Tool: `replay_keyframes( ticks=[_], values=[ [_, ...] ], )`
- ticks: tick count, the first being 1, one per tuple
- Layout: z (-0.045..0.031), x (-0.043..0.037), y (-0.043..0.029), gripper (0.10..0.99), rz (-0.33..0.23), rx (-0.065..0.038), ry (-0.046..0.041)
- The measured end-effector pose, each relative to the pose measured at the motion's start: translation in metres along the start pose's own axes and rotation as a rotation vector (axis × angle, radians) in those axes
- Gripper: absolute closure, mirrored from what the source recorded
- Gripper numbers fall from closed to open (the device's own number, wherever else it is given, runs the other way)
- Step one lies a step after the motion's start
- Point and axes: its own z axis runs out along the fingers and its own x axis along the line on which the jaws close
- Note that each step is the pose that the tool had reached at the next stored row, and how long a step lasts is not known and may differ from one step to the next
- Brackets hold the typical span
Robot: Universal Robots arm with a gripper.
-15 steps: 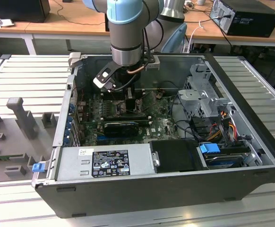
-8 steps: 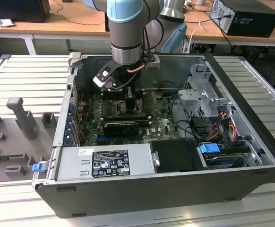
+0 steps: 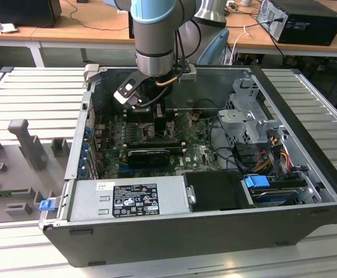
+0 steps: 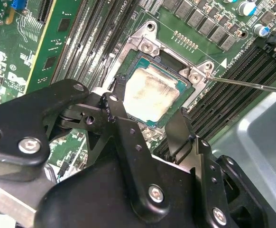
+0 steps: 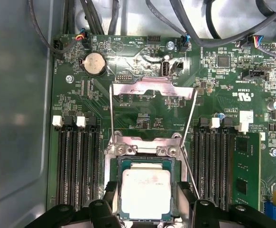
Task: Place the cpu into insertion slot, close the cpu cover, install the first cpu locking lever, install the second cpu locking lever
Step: 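Place the cpu into insertion slot, then close the cpu cover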
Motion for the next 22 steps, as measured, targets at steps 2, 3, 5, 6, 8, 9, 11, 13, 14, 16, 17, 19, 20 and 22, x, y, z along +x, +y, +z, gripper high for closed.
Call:
replay_keyframes(
  ticks=[2,3,5,6,8,9,11,13,14,16,17,19,20,22],
  values=[
    [-0.0023,0.0000,0.0003,0.482,0.000,0.000,-0.0020],
    [-0.0028,0.0000,0.0003,0.498,0.000,0.000,-0.0025],
    [-0.0043,0.0000,0.0003,0.686,0.000,0.000,-0.0036],
    [-0.0048,0.0000,0.0004,0.745,0.000,0.000,-0.0040],
    [-0.0057,0.0000,0.0004,0.804,0.000,0.000,-0.0056],
    [-0.0061,0.0000,0.0004,0.867,0.000,0.000,-0.0065],
    [-0.0076,-0.0001,0.0006,0.980,-0.001,0.000,-0.0074],
    [-0.0100,-0.0001,0.0007,0.980,-0.001,0.000,-0.0080],
    [-0.0109,-0.0001,0.0008,0.980,-0.001,0.000,-0.0081],
    [-0.0132,-0.0001,0.0009,0.980,-0.001,0.000,-0.0082],
    [-0.0142,-0.0001,0.0010,0.980,-0.001,0.000,-0.0082],
    [-0.0157,-0.0001,0.0011,0.980,-0.001,0.000,-0.0082],
    [-0.0161,-0.0001,0.0011,0.980,-0.001,0.000,-0.0082],
    [-0.0163,-0.0005,0.0020,0.980,0.000,0.001,-0.0056]
  ],
)
